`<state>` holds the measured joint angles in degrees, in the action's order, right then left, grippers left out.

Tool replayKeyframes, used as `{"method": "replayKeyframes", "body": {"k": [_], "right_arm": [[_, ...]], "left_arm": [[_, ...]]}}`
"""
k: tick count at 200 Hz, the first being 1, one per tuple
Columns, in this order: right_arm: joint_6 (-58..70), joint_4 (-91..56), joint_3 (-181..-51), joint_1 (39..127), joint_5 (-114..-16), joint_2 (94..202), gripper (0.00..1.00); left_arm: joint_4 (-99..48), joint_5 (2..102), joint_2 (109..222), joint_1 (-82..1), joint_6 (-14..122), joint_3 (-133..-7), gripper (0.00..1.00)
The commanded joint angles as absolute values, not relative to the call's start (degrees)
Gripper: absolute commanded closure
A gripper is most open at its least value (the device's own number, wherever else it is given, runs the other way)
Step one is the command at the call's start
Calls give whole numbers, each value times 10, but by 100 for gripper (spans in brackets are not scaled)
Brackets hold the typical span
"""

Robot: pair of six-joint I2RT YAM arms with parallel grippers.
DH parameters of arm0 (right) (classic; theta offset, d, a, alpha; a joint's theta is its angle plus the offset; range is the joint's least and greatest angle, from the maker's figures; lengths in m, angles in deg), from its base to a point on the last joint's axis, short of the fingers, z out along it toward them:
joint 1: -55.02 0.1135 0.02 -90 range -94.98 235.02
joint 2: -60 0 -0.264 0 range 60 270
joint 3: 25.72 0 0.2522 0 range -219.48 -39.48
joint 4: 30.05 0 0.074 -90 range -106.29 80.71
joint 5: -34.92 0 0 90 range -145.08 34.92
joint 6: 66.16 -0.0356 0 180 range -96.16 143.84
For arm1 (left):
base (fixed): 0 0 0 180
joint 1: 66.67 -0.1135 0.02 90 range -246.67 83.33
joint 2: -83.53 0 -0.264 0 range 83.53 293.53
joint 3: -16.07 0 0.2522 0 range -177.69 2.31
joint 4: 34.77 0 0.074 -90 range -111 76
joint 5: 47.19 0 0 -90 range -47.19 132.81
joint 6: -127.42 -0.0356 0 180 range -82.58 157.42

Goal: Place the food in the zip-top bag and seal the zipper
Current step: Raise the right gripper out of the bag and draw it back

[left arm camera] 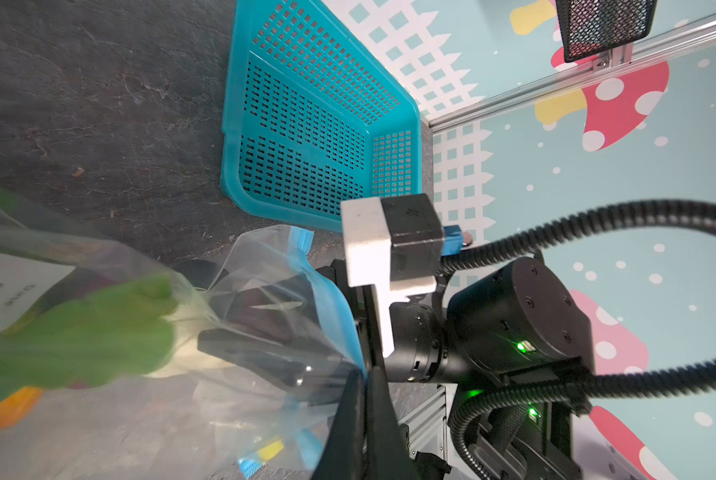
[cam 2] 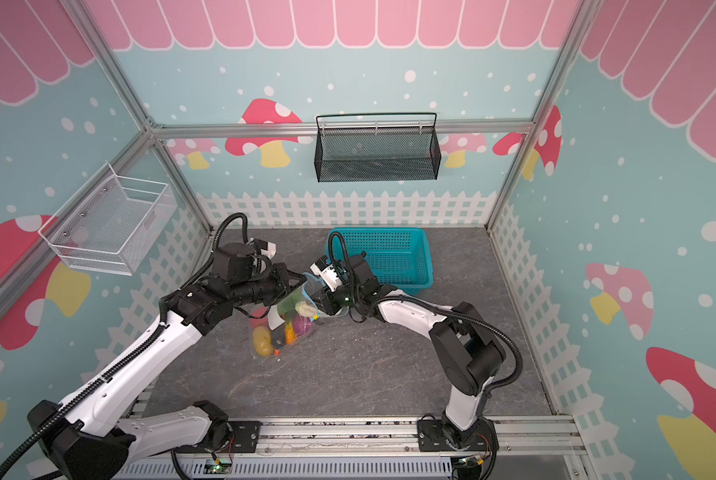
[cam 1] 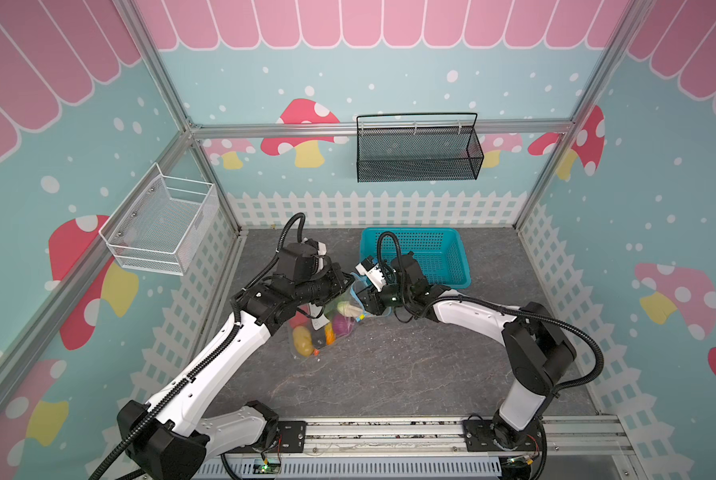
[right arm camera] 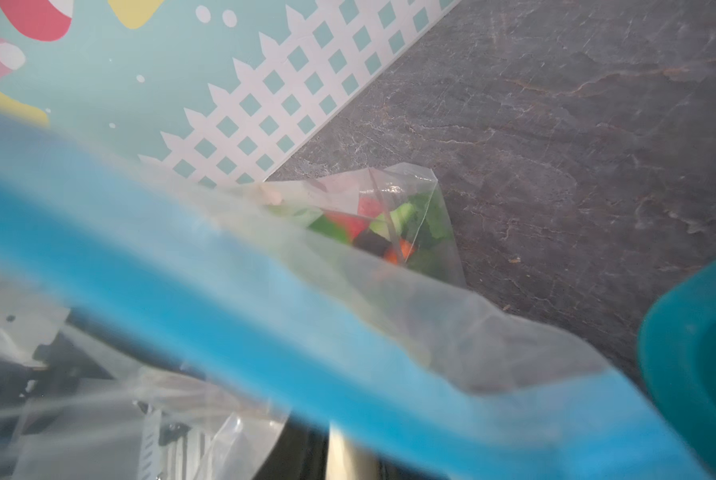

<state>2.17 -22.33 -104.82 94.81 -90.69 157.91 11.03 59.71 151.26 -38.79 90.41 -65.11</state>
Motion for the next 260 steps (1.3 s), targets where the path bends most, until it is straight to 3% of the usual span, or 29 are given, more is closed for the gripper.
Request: {"method": "replayKeyframes", "body": {"k": [1, 42, 78, 134, 260], "right_arm": [[33, -193, -1031, 949, -878, 1484, 68], [-4, -185, -886, 931, -759, 1344, 61], [-54, -258, -749, 856, -745, 1286, 59], [-49, -366, -743, 790, -764, 1416, 49], [-2, -374, -894, 741, -757, 1596, 49]], "left_arm": [[92, 601, 1507, -388, 909, -653, 100], [92, 600, 1499, -388, 910, -650, 100], [95, 596, 1487, -388, 914, -638, 100], [97, 597, 1491, -388, 914, -636, 100], [106, 596, 1486, -388, 909, -638, 100]]}}
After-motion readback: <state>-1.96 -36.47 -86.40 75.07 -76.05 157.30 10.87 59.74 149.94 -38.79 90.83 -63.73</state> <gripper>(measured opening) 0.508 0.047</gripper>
